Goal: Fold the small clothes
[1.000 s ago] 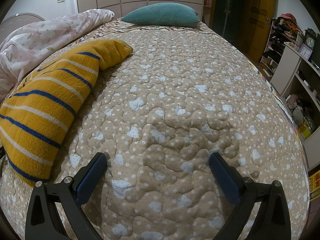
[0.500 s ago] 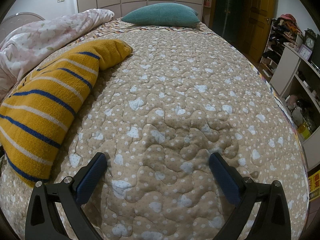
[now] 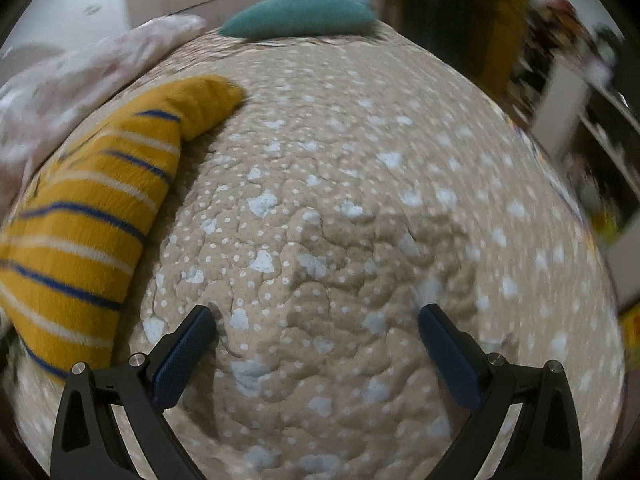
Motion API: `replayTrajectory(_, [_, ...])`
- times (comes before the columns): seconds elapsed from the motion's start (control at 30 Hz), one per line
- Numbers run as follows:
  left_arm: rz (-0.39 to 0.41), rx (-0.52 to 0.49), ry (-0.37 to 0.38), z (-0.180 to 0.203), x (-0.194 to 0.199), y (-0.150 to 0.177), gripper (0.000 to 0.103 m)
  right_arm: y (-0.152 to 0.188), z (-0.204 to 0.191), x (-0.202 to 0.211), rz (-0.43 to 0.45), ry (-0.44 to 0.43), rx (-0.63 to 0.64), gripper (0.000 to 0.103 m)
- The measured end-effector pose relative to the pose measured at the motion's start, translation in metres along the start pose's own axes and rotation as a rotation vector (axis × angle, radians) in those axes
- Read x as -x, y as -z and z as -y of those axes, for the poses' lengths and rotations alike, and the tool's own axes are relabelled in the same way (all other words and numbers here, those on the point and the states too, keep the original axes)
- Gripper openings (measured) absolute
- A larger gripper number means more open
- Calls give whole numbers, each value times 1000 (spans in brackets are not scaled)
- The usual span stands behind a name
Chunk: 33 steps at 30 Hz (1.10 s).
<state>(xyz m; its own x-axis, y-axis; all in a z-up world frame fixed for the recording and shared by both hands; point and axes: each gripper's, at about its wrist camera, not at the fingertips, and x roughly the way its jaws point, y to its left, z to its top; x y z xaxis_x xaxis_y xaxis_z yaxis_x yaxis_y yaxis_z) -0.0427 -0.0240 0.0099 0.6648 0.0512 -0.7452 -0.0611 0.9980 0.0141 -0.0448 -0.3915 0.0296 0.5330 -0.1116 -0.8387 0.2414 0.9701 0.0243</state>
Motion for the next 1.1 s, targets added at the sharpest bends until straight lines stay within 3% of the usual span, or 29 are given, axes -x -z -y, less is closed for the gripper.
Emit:
replayTrajectory(0.17, [2,1,-1,1,1,1,103,15,-13,10,1,38,-72,103])
replayTrajectory(0.43, [4,0,0,0,1,1,103,52,-38,29,110,98,8,103])
replayTrajectory(1.1, [10,0,2,1,2,2,103,60,-44,34,163,151,29,103])
